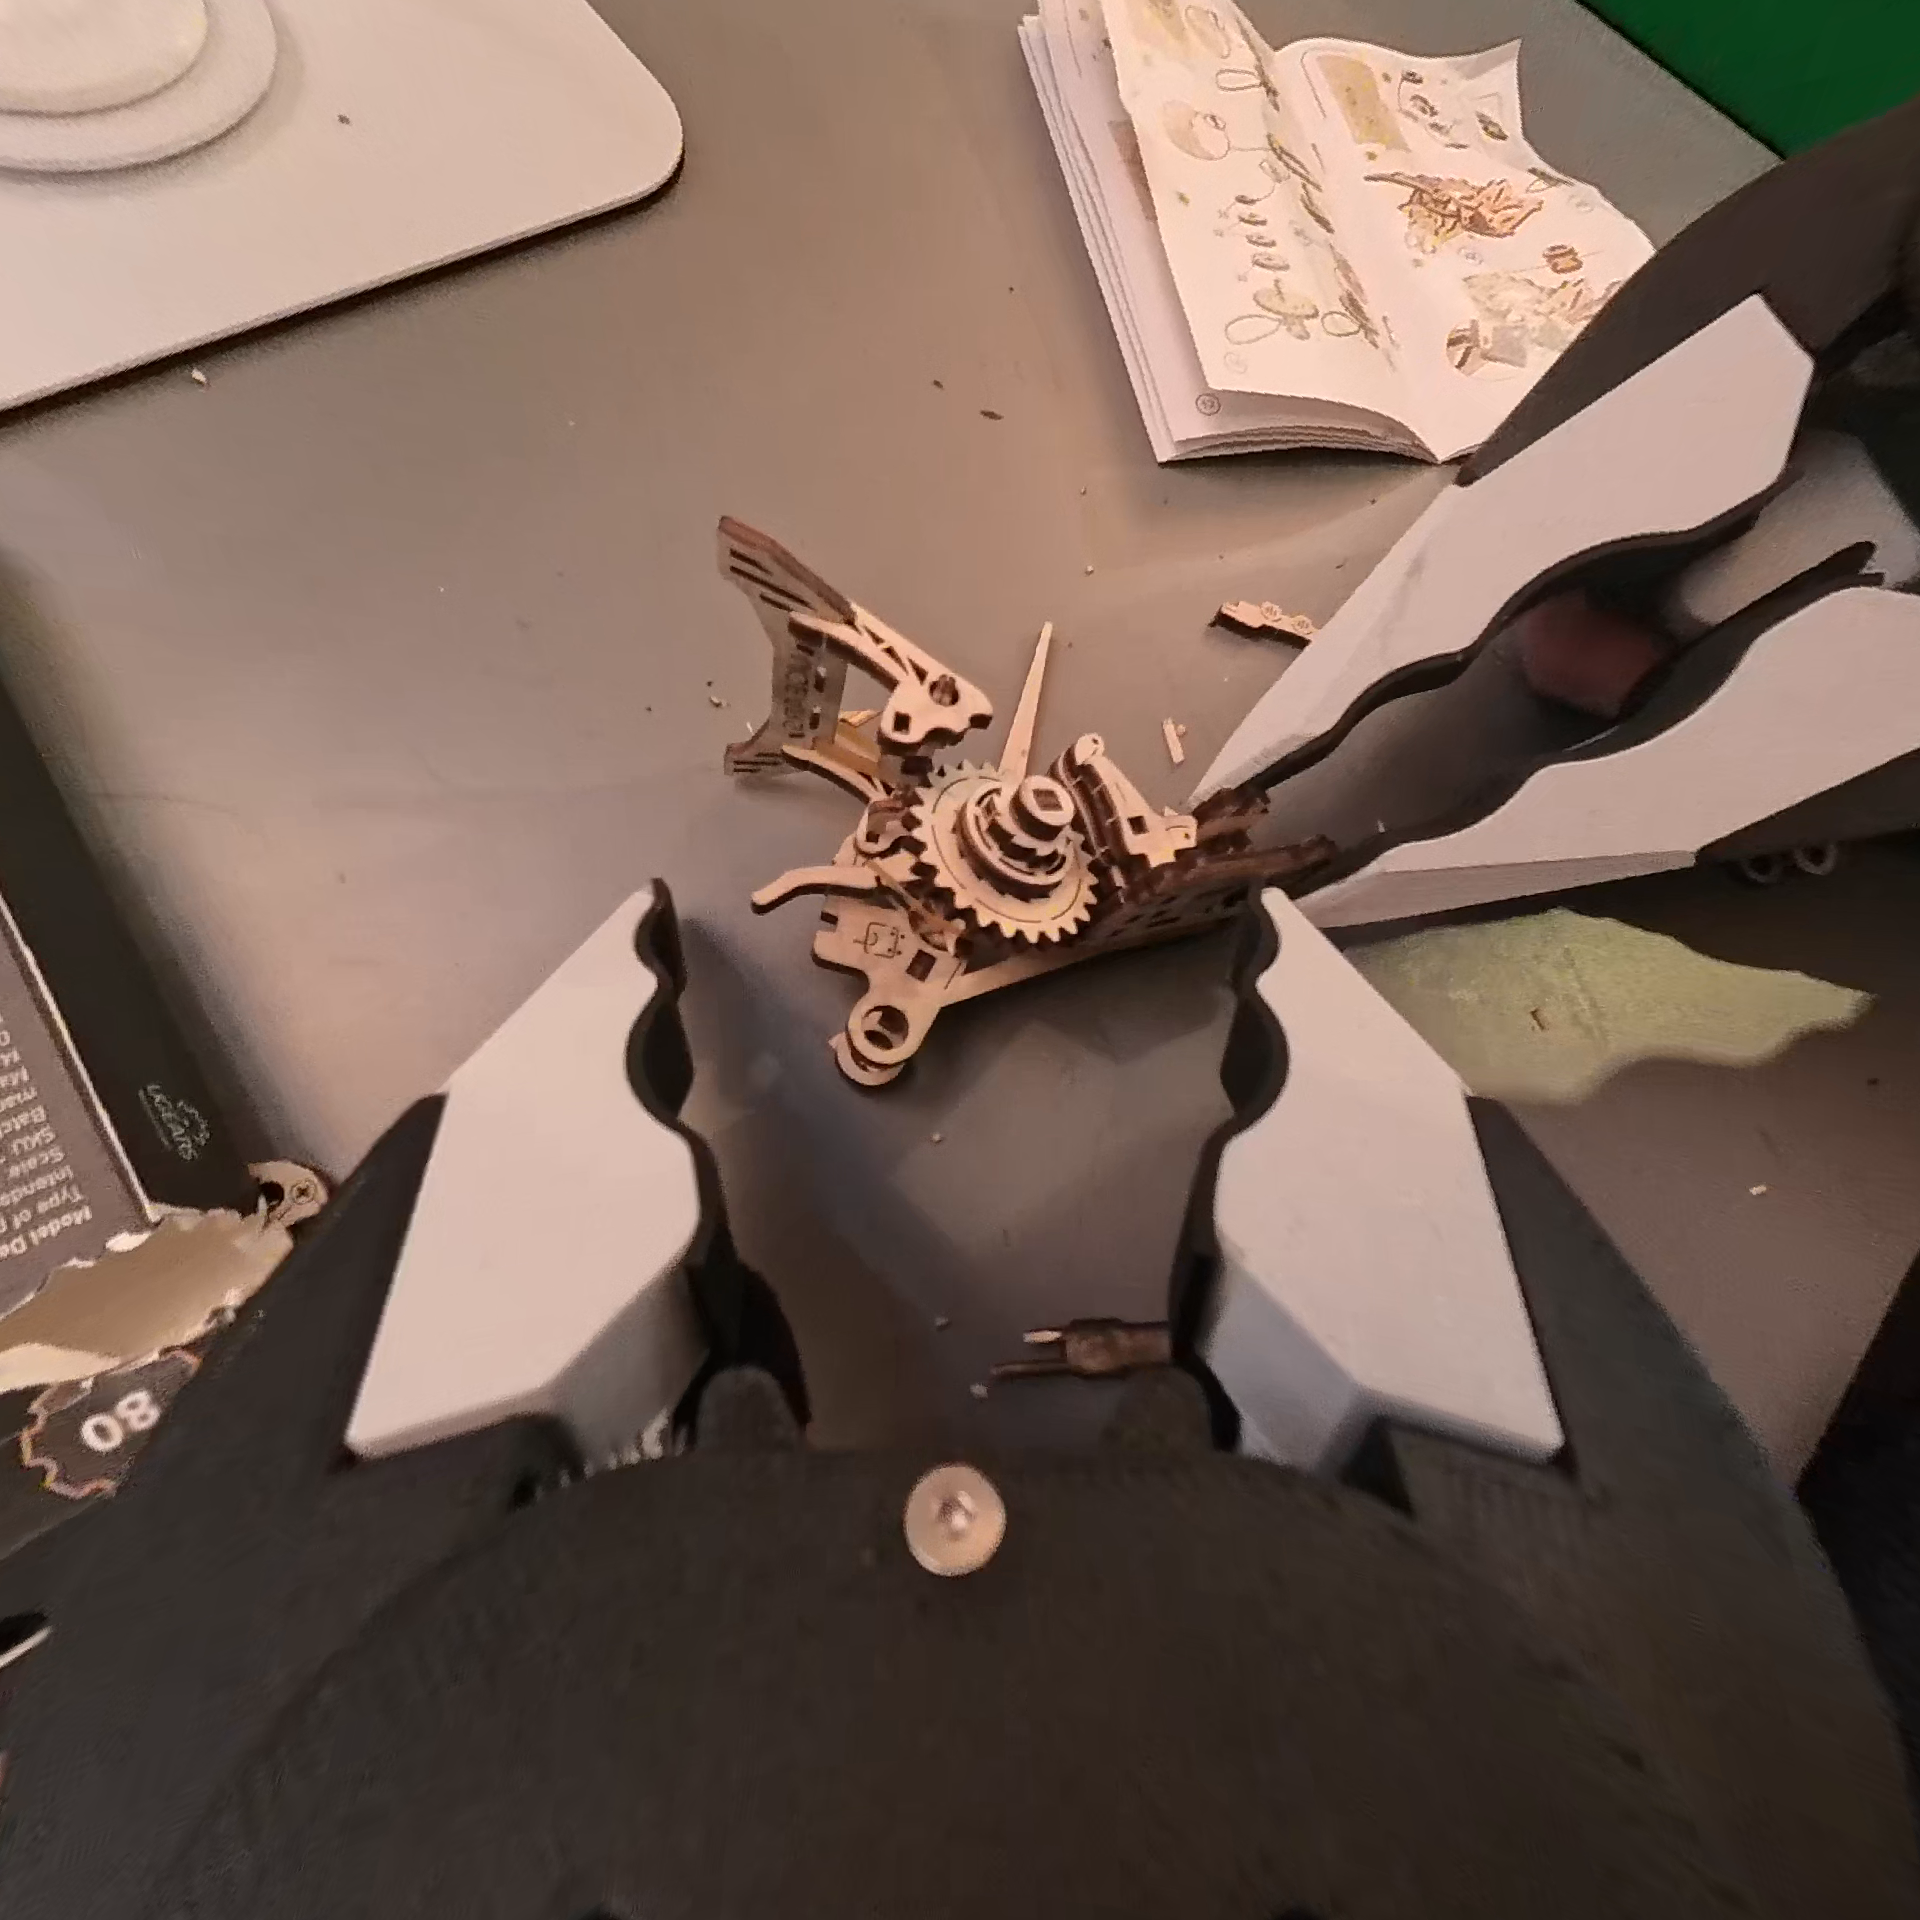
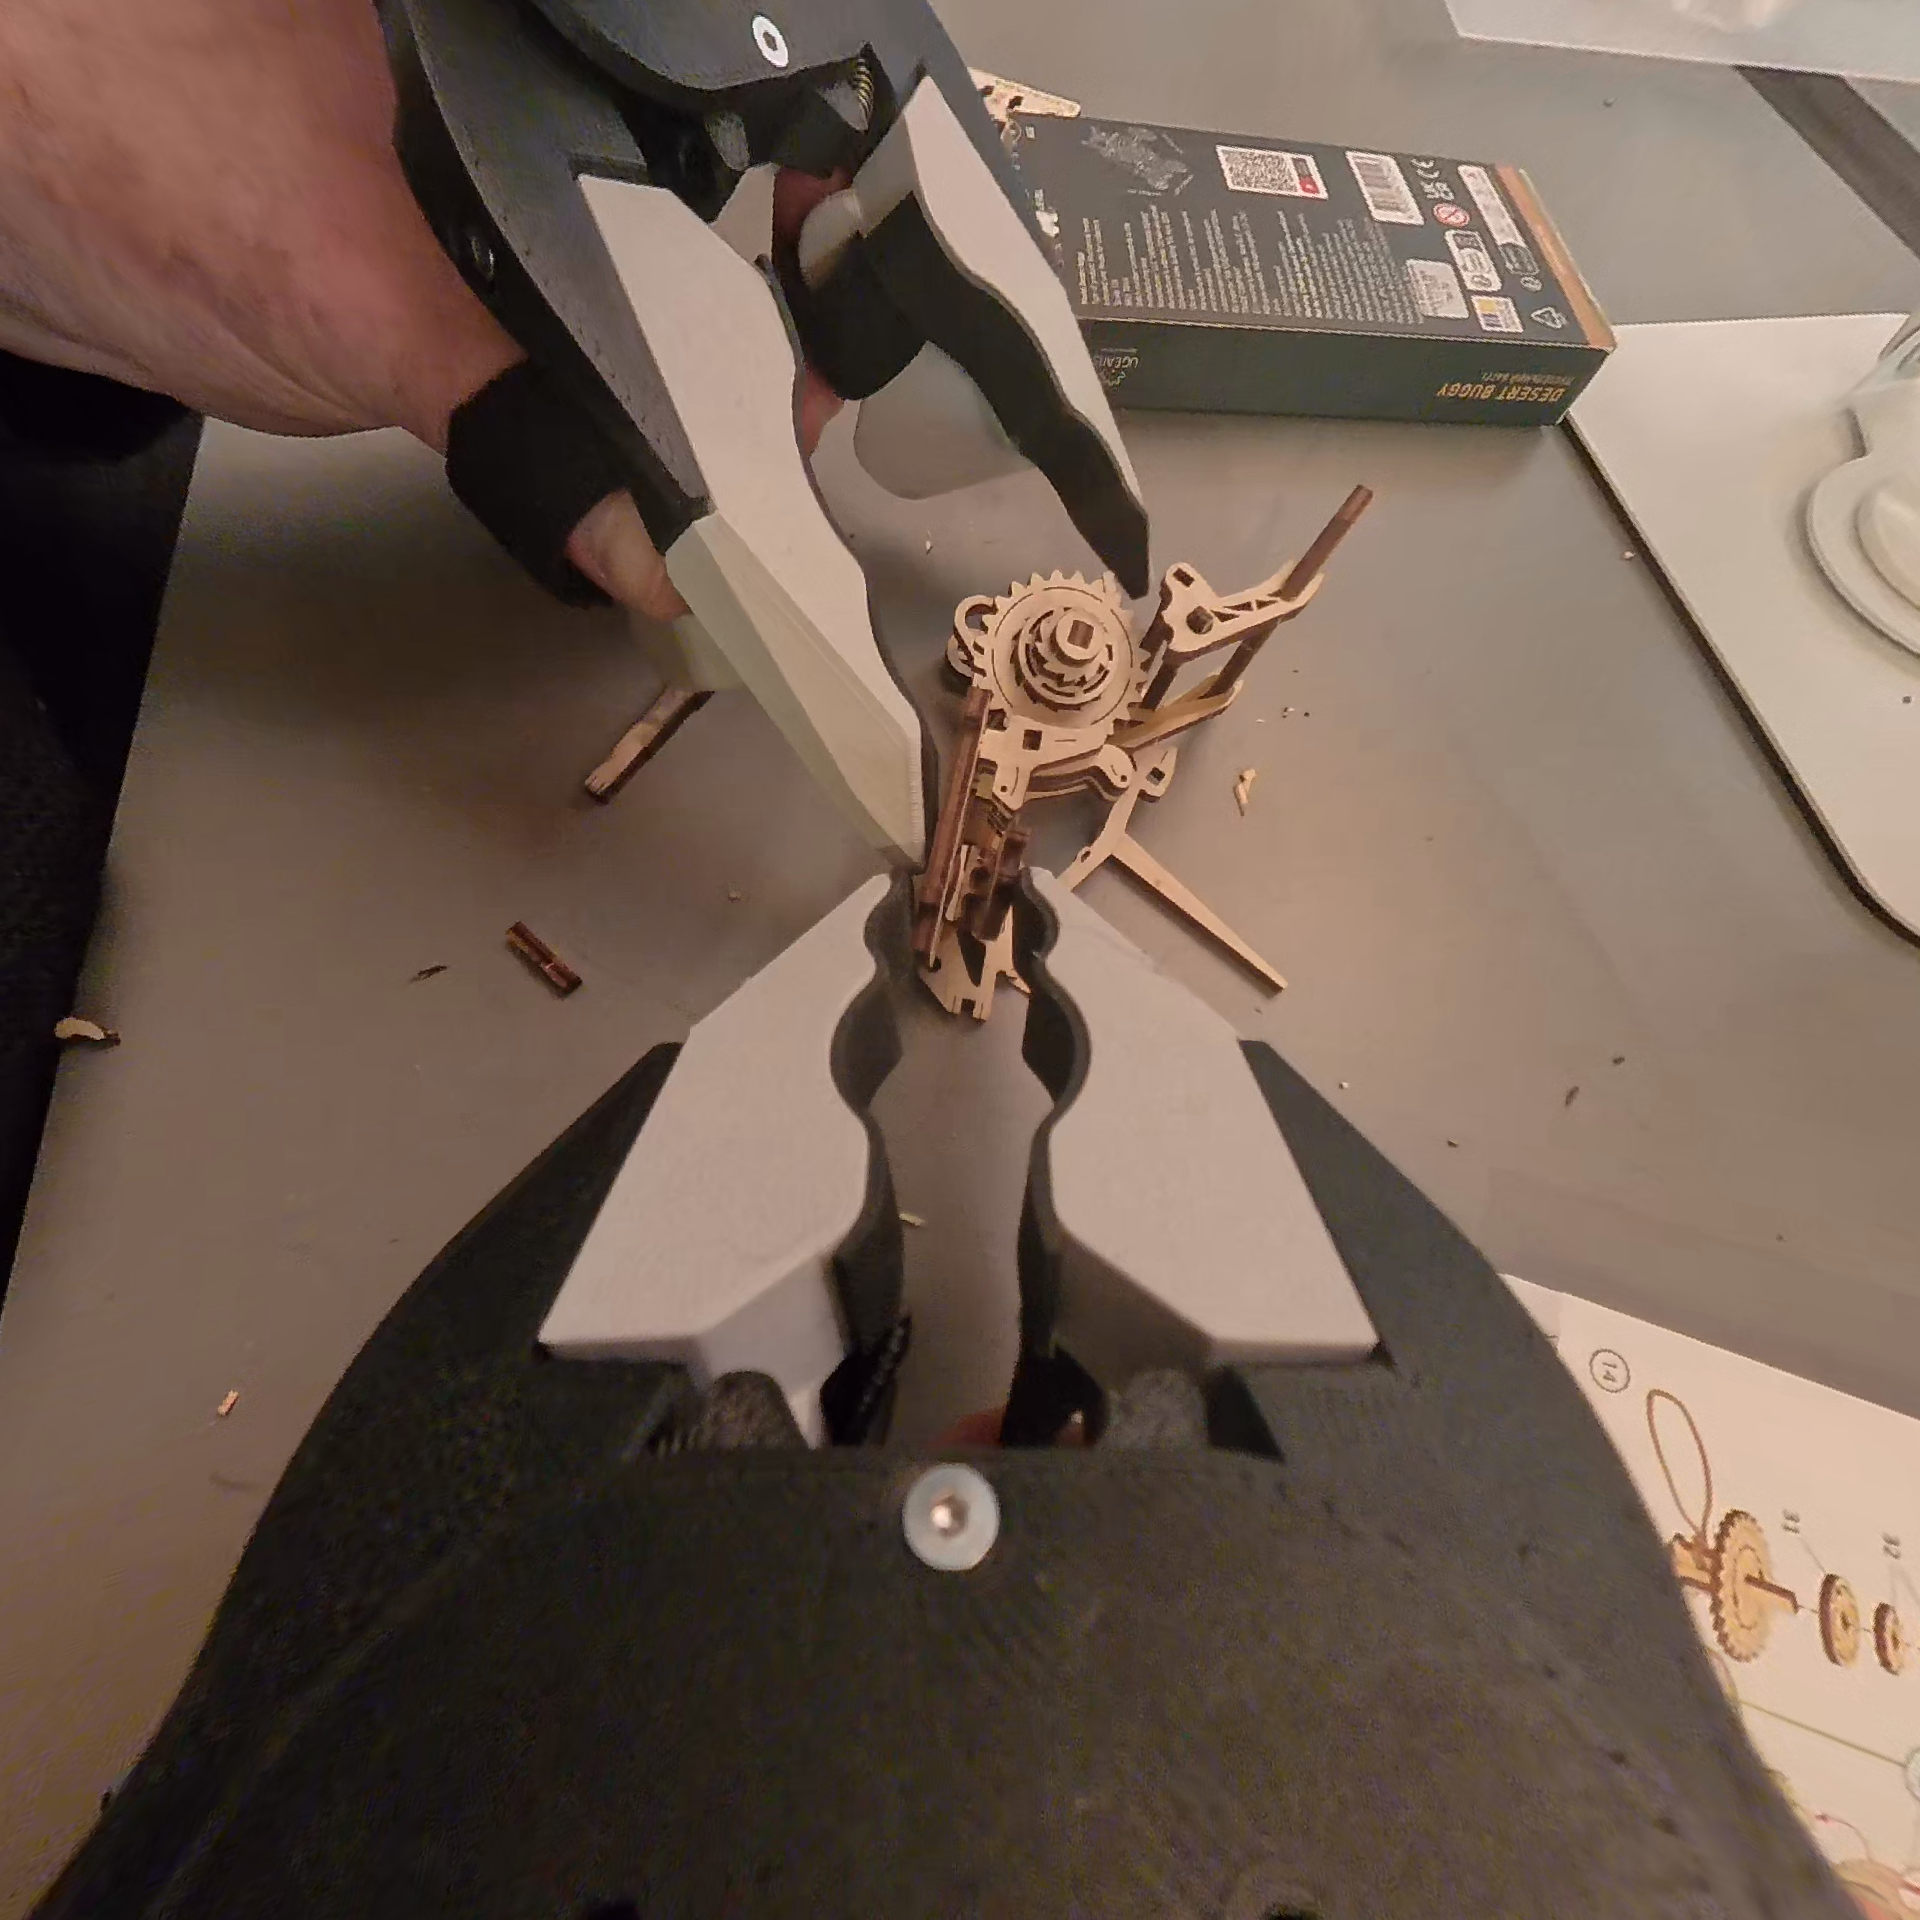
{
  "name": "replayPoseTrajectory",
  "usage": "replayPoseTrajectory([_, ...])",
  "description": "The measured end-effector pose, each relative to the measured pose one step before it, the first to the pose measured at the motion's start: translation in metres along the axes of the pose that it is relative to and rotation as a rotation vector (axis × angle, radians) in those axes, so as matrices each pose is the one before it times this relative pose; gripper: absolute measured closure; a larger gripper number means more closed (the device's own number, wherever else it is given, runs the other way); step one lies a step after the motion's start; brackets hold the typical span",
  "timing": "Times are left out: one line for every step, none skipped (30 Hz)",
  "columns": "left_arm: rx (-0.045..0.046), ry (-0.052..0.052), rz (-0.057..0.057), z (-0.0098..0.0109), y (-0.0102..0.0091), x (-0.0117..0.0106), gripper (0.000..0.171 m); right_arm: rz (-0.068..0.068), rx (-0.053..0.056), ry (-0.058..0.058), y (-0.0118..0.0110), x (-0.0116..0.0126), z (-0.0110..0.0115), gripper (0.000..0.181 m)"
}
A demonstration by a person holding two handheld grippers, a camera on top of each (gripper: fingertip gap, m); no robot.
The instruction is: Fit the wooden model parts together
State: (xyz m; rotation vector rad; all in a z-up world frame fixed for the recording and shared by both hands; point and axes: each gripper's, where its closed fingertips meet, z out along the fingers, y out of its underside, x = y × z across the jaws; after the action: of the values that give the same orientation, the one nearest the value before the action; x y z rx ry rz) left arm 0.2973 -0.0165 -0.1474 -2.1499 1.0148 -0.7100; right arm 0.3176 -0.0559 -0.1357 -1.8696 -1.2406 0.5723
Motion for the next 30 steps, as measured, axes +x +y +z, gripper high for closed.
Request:
replayPoseTrajectory([-0.00267,-0.0002,-0.0036,0.00019,0.00025,-0.00054,0.067,0.002,-0.0002,-0.002,0.00009,0.00016,-0.00005,0.165])
replayPoseTrajectory([-0.0047,0.0031,-0.0075,0.00011,0.00025,-0.00011,0.067,0.0019,0.0002,-0.002,-0.00011,0.00014,0.0,0.165])
replayPoseTrajectory([-0.00283,0.0047,-0.0042,0.00022,-0.00003,0.00026,0.068,0.0058,0.0009,-0.0034,-0.00013,0.00023,0.0,0.165])
replayPoseTrajectory([0.00192,0.0009,0.0007,0.00023,-0.00013,-0.00009,0.067,0.0091,0.0016,-0.0063,-0.00024,0.00032,-0.00008,0.165])
replayPoseTrajectory([0.00311,0.005,-0.0055,0.00041,0.0001,0.0002,0.067,0.0164,0.0019,-0.0136,-0.00025,0.00007,-0.00027,0.165])
replayPoseTrajectory([0.0022,0.0122,-0.0139,0.00048,0.00014,0.00064,0.067,0.0228,0.0023,-0.0209,-0.00037,-0.00001,-0.00047,0.165])
replayPoseTrajectory([0.00548,0.0119,-0.01,0.00006,-0.00053,0.00059,0.068,0.0262,0.0049,-0.0229,-0.00063,0.0002,-0.00075,0.164])
replayPoseTrajectory([-0.00153,-0.0103,0.0072,0.00003,0.00042,-0.00216,0.07,0.0247,0.0055,-0.019,-0.00082,0.00044,-0.00062,0.162])
replayPoseTrajectory([-0.00669,-0.0123,0.0172,0.00059,0.00091,-0.00214,0.071,0.0227,0.0024,-0.0175,-0.00041,0.00032,-0.00046,0.155])
replayPoseTrajectory([-0.00351,0.0021,0.0062,0.00076,0.0,-0.00019,0.071,0.0196,0.0065,-0.0184,-0.00083,0.00003,-0.00091,0.157])
replayPoseTrajectory([0.00385,0.0051,-0.0043,0.00003,-0.00153,0.00067,0.072,0.0171,0.0132,-0.0108,-0.00174,0.00079,-0.00144,0.163])
replayPoseTrajectory([0.00102,-0.0044,0.0067,-0.00005,-0.0012,0.00003,0.073,0.0145,0.0042,-0.0074,-0.00062,0.00084,-0.00054,0.164])
replayPoseTrajectory([0.00039,-0.0046,0.0148,0.00058,-0.00102,0.00048,0.074,0.0035,-0.0062,-0.0021,0.00087,0.00089,0.00002,0.164])
replayPoseTrajectory([0.00561,0.0001,0.0069,0.00072,-0.00147,0.00055,0.073,-0.0057,-0.0053,0.0009,0.00076,0.00099,0.0,0.165])
replayPoseTrajectory([0.0055,0.0034,-0.0062,-0.00004,-0.00164,-0.0002,0.073,0.0077,0.0018,-0.0056,-0.00023,0.00083,-0.00042,0.165])
replayPoseTrajectory([0.00587,0.0046,-0.0103,-0.00044,-0.00195,-0.0005,0.072,0.0187,0.0085,-0.0104,-0.00123,0.00082,-0.00078,0.166])
replayPoseTrajectory([0.00479,0.0077,-0.0142,-0.00056,-0.0023,-0.00012,0.072,0.0134,0.0114,-0.0067,-0.00174,0.0009,-0.00102,0.167])
replayPoseTrajectory([0.0036,0.0077,-0.0096,-0.00066,-0.00265,0.00014,0.074,0.0159,0.0118,-0.0068,-0.00184,0.00109,-0.00081,0.167])
replayPoseTrajectory([-0.00208,0.0026,-0.0009,-0.00009,-0.00183,-0.0002,0.074,0.0281,0.0088,-0.0157,-0.00142,0.00079,-0.0005,0.167])
replayPoseTrajectory([0.00325,0.0006,0.0006,-0.00049,-0.00163,-0.00048,0.073,0.0335,0.0097,-0.0208,-0.00151,0.00104,-0.00101,0.167])
replayPoseTrajectory([0.01079,0.0003,-0.0105,-0.0017,-0.00179,-0.00097,0.073,0.03,0.0125,-0.0161,-0.00194,0.00152,-0.00138,0.167])
replayPoseTrajectory([0.01239,0.0032,-0.0232,-0.00242,-0.00127,-0.00126,0.073,0.0232,0.011,-0.0165,-0.00163,0.00068,-0.00119,0.167])
replayPoseTrajectory([0.00787,-0.0023,-0.0165,-0.00229,-0.00036,-0.00193,0.072,0.0207,0.0094,-0.0202,-0.00132,-0.00045,-0.00118,0.167])
replayPoseTrajectory([0.00218,-0.0036,-0.005,-0.00135,0.00032,-0.00131,0.071,0.0204,0.018,-0.0184,-0.00269,-0.00028,-0.00162,0.167])
replayPoseTrajectory([0.0051,-0.0004,-0.0038,-0.0006,-0.0005,0.00018,0.07,0.0271,0.0268,-0.0203,-0.00396,-0.0002,-0.00195,0.168])
replayPoseTrajectory([0.00639,0.0054,-0.0069,0.00011,-0.00121,0.00183,0.068,0.0328,0.022,-0.0269,-0.0033,-0.00074,-0.00179,0.168])
replayPoseTrajectory([0.00629,0.0056,-0.0019,0.0005,-0.00156,0.00272,0.066,0.0257,0.0106,-0.02,-0.0017,-0.00005,-0.00111,0.168])
replayPoseTrajectory([0.00355,-0.0008,0.0017,0.00063,-0.00103,0.0025,0.065,0.0182,0.007,-0.0033,-0.0014,0.00159,-0.00085,0.168])
replayPoseTrajectory([0.00357,-0.0036,0.0026,0.00079,-0.00105,0.00199,0.063,0.0133,0.004,-0.0033,-0.00081,0.00067,-0.00026,0.168])
replayPoseTrajectory([0.006,-0.0069,-0.0005,0.00074,-0.00134,0.00045,0.062,0.0129,-0.0003,-0.0125,-0.00007,-0.00091,0.00042,0.167])
